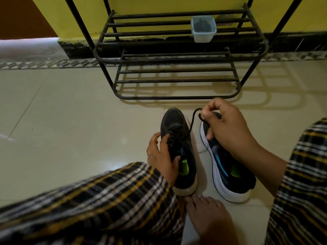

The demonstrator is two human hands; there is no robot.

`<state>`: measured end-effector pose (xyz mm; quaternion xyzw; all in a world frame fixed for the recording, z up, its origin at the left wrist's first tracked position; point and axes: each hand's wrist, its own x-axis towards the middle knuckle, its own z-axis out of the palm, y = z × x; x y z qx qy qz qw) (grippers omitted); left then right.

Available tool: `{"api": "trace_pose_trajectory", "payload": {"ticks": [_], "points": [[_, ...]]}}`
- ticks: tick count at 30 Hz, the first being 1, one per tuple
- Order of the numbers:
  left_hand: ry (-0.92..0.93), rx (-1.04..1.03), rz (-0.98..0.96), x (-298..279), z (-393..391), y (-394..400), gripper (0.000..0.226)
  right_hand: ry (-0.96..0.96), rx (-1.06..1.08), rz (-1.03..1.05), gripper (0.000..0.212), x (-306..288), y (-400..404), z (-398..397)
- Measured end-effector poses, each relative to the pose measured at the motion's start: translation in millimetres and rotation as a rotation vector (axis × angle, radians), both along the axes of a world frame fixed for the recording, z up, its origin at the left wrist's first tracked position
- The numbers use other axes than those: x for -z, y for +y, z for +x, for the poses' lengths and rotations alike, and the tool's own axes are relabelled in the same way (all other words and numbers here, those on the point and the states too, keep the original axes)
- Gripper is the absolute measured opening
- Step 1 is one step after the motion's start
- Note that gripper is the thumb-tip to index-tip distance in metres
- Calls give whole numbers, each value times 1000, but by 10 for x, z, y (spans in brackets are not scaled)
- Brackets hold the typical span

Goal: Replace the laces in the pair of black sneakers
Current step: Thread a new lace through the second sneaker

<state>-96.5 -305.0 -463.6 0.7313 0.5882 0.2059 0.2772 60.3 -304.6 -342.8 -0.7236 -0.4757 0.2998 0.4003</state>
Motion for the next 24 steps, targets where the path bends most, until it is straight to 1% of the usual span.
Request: {"api": "trace_pose_trajectory", "payload": {"ticks": [3, 5, 6, 8, 10, 12, 15, 18, 19, 21, 24], "points": [[24, 25, 1, -63, 20, 5, 69, -2, -37, -125, 16, 142, -11, 20], [52, 16, 37, -72, 29, 0, 80, 47, -100, -167, 14, 215, -65, -18], [66, 19, 79, -58, 29, 4, 81, 68, -119, -179, 14, 226, -56, -15], [102, 39, 135, -31, 29, 18, 73, 66, -128, -189, 13, 223, -36, -20], [123, 56, 137, -24, 30, 42, 65, 71, -133, -192, 10, 275, -56, -24], [141, 63, 135, -35, 20, 67, 58, 122, -131, -190, 9, 293, -68, -14], [146, 86, 45, -76, -10, 138, 42, 179, -141, -184, 4, 337, -71, 3], [59, 49, -79, -114, -25, 193, 27, 161, -161, -190, 4, 385, -73, 13], [16, 31, -100, -127, -25, 203, 26, 172, -167, -211, 4, 397, -75, 17], [-21, 18, -125, -157, -28, 223, 25, 181, -197, -282, 12, 446, -82, 26], [-48, 12, -136, -211, -63, 249, 23, 84, -246, -361, 15, 564, -103, 34]]}}
